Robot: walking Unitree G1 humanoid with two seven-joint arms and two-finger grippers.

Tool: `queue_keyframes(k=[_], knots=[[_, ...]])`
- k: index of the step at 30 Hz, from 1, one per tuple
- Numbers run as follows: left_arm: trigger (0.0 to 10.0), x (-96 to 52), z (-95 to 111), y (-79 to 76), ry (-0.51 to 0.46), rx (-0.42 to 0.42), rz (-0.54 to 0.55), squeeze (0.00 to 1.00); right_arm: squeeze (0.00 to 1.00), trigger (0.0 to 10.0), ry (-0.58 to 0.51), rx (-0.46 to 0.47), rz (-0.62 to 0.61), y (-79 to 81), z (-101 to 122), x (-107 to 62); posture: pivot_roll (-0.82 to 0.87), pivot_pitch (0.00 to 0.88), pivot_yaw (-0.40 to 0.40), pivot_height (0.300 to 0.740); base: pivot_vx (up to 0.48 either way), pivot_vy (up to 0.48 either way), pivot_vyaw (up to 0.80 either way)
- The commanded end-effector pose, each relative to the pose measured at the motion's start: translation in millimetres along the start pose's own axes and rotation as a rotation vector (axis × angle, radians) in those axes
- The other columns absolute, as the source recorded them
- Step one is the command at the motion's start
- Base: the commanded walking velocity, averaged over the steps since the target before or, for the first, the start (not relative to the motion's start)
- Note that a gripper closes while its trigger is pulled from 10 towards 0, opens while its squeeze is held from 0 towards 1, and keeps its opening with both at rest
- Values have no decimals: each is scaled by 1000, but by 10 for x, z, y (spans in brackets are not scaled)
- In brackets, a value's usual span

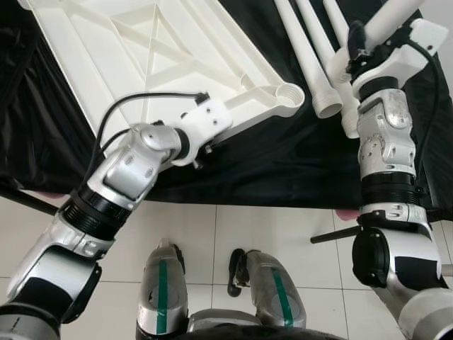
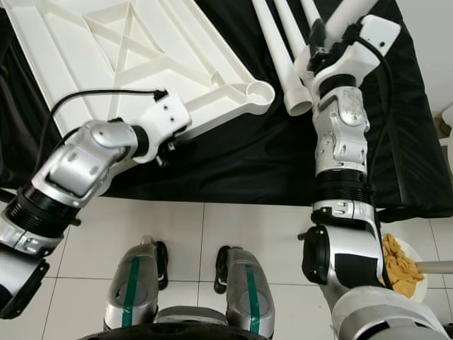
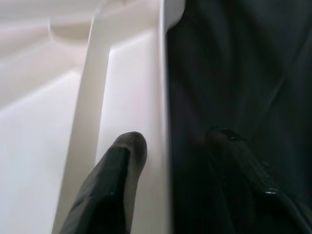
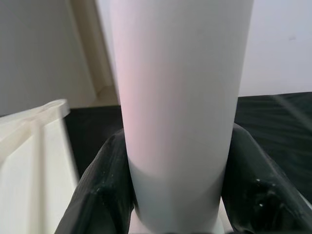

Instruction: Building children table

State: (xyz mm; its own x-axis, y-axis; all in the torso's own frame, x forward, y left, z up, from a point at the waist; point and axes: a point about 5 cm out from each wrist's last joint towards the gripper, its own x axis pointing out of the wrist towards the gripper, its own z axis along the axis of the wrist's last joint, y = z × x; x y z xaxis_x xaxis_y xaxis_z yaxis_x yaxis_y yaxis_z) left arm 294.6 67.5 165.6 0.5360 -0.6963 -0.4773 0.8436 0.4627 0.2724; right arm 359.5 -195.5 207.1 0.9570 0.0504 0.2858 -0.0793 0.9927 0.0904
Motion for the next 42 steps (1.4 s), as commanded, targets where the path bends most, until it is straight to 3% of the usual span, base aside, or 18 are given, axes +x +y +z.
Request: queue_keyframes(k=[1, 5, 11, 14, 15, 16, 22, 32, 42], knots=[[10000, -25, 98, -6, -40, 13, -36, 0, 0, 10000, -7, 8, 36, 45, 46, 37, 88, 57, -78, 740, 0, 0, 0], [10000, -92, 347, 15, -175, -28, -78, 0, 0, 10000, 30, -14, 99, 139, 1, 78, 87, 56, -85, 740, 0, 0, 0], [10000, -166, 557, 94, -317, -75, -54, 0, 0, 10000, 63, -45, 135, 212, -50, 126, 88, 55, -90, 740, 0, 0, 0], [10000, -131, 584, 202, -395, -139, 86, 0, 0, 10000, 107, -54, 137, 247, -117, 166, 84, 52, -85, 740, 0, 0, 0], [10000, -131, 584, 202, -395, -139, 86, 0, 0, 10000, 107, -54, 137, 247, -117, 166, 84, 52, -85, 740, 0, 0, 0], [10000, -101, 585, 279, -434, -219, 193, 0, 0, 10000, 121, -55, 143, 263, -145, 173, 87, 54, -88, 740, 0, 0, 0], [10000, -41, 517, 270, -436, -293, 301, 0, 0, 10000, 145, -88, 208, 343, -205, 154, 98, 55, -92, 740, 0, 0, 0], [10000, -5, 385, 156, -395, -260, 250, 0, 0, 10000, 166, -99, 245, 396, -270, 143, 114, 55, -98, 740, 0, 0, 0], [10000, -21, 354, 81, -400, -237, 225, 0, 0, 10000, 197, -113, 257, 347, -379, -2, 117, 44, -95, 740, 0, 0, 0]])
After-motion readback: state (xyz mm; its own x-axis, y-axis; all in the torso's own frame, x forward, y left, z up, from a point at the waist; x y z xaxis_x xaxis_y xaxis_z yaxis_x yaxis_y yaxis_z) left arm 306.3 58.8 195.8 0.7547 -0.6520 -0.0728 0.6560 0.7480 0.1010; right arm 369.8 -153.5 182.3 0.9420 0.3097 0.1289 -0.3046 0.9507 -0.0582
